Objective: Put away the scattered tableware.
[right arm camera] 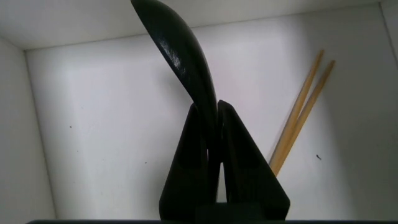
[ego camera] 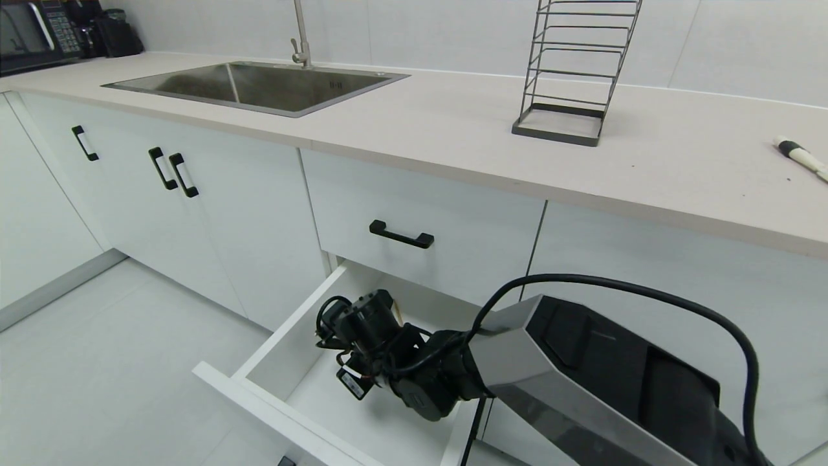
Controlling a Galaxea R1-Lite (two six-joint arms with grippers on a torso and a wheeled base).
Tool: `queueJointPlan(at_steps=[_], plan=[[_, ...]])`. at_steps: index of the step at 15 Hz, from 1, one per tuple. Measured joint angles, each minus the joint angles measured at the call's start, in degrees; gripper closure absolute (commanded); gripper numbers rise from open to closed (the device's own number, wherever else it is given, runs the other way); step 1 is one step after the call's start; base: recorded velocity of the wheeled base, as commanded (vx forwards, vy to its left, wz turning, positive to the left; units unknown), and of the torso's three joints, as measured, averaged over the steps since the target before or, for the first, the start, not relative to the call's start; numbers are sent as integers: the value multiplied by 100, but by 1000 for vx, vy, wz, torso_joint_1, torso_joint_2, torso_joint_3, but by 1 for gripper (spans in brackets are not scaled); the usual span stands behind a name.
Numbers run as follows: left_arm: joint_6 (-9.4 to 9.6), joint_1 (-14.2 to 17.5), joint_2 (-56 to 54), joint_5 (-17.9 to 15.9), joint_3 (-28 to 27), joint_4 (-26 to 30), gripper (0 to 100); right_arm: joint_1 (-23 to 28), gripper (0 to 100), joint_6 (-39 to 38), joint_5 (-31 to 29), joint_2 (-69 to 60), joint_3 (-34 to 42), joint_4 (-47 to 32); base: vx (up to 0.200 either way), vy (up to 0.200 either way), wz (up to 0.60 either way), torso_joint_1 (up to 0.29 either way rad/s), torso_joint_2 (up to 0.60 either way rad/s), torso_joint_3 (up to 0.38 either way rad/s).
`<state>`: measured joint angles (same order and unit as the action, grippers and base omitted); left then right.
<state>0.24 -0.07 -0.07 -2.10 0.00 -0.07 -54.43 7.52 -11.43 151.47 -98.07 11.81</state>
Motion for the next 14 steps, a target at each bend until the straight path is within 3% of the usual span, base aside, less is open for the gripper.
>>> queueJointPlan(at_steps=[14], plan=[[2,-2,0,0,0,0,0,22,100,6,-128,285,-24,-33,0,0,0,0,0,0]])
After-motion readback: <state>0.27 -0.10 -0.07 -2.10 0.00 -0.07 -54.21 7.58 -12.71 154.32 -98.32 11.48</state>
